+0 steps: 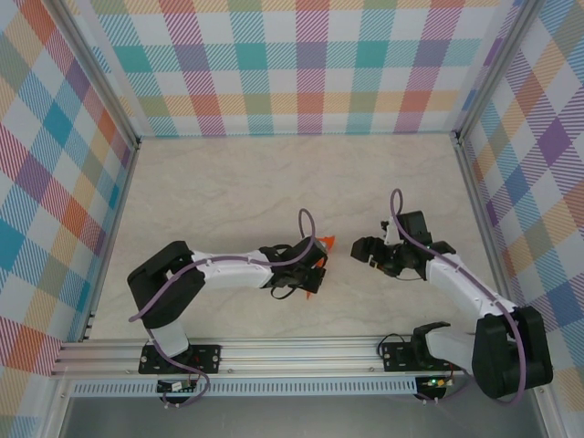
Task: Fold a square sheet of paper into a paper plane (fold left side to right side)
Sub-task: Fold the wing for the fifth time at the center of the table.
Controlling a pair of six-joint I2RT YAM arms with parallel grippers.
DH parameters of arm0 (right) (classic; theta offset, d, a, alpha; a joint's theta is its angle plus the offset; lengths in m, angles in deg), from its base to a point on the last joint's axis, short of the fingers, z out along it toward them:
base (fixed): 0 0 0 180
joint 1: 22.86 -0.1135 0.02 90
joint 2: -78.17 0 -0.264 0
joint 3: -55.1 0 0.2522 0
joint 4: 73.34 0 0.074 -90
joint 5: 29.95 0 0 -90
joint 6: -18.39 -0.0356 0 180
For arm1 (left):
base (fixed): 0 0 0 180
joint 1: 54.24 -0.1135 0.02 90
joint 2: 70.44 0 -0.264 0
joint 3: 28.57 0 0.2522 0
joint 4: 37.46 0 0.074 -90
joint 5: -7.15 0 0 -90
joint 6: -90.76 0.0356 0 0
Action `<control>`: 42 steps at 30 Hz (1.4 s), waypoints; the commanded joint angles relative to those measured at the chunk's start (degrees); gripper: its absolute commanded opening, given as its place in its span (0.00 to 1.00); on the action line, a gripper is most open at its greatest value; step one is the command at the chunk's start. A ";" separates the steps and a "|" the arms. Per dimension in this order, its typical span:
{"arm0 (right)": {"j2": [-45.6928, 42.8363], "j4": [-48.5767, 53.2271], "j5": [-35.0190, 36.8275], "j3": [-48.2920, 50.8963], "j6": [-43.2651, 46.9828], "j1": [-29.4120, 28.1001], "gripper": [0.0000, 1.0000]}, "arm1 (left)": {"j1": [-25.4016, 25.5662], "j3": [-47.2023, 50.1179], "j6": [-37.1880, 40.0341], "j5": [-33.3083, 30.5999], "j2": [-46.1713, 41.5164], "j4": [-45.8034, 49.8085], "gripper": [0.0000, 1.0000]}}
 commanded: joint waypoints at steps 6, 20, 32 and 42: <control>3.14 -17.13 -5.57 3.55 -5.69 -5.02 0.75 | -6.20 9.68 -9.49 14.03 -4.17 -20.98 0.00; 19.85 -28.97 1.18 -3.04 -12.23 -14.20 0.56 | -11.14 16.94 -18.82 20.12 -2.64 -35.77 0.00; 27.53 -31.72 2.69 -7.60 -13.21 -15.48 0.50 | -13.13 19.78 -23.47 21.61 -0.50 -40.46 0.00; 32.93 -28.48 3.84 -11.11 -13.82 -16.15 0.46 | -14.00 20.31 -24.76 22.42 1.90 -42.19 0.00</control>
